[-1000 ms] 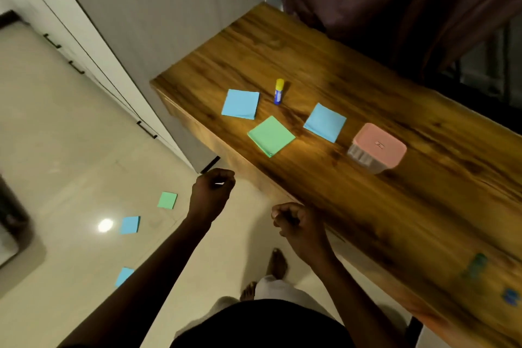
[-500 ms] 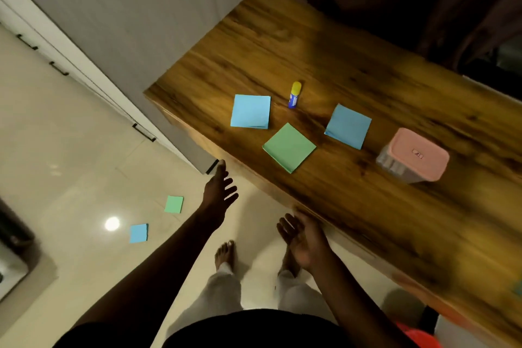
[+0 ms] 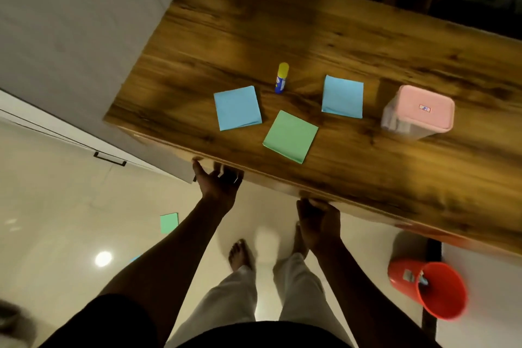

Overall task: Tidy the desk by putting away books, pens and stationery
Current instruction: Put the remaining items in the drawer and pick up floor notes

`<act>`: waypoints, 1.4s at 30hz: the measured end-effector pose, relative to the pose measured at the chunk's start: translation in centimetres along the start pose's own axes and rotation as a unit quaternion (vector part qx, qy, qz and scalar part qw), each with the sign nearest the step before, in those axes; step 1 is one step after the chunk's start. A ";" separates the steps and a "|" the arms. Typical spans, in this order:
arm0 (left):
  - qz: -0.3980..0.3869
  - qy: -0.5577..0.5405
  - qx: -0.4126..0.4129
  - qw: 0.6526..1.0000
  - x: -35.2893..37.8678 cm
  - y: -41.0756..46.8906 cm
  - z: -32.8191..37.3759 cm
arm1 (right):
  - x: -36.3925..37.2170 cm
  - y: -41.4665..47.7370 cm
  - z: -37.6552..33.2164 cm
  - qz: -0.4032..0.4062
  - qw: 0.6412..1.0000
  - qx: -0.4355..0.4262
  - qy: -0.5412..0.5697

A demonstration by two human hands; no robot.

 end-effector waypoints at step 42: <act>-0.106 0.814 0.474 0.318 -7.2 -15.7 -2.0 | -2.1 -20.1 0.6 -0.080 0.422 -0.379 -0.820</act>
Point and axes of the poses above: each hand's wrist, its own y-axis towards the middle knuckle, its own x-axis out of the palm, z = x × y, the point moved 2 cm from there along y, towards the middle knuckle, and after that the axes turned 9 degrees about y, right-handed, at the moved point
